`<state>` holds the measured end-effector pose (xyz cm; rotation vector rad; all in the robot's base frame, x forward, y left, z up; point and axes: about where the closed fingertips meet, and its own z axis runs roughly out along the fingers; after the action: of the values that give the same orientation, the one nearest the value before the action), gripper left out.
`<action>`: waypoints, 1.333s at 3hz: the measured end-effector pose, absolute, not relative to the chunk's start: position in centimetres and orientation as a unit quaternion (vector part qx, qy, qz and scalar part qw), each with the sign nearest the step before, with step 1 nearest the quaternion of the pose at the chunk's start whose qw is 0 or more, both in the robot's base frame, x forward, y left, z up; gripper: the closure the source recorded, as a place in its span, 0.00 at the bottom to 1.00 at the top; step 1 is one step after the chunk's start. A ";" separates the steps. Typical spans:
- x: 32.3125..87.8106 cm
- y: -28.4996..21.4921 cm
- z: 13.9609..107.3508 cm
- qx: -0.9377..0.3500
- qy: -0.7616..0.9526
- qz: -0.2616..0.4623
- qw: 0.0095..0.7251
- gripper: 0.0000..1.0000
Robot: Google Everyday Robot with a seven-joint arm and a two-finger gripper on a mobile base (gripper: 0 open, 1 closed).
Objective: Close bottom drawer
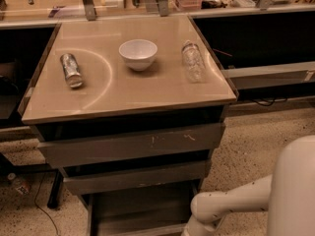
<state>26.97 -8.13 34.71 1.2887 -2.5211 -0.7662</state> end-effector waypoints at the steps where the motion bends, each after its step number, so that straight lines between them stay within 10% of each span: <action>1: 28.2 -8.8 29.3 0.399 -0.874 -0.257 0.104 1.00; 4: 32.7 -11.0 21.7 0.374 -0.892 -0.231 0.101 1.00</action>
Offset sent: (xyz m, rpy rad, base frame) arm 0.0462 -0.0292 -0.1345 -0.0824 0.0163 -0.1833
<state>32.69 -11.05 21.66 1.1052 -2.6364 -0.6836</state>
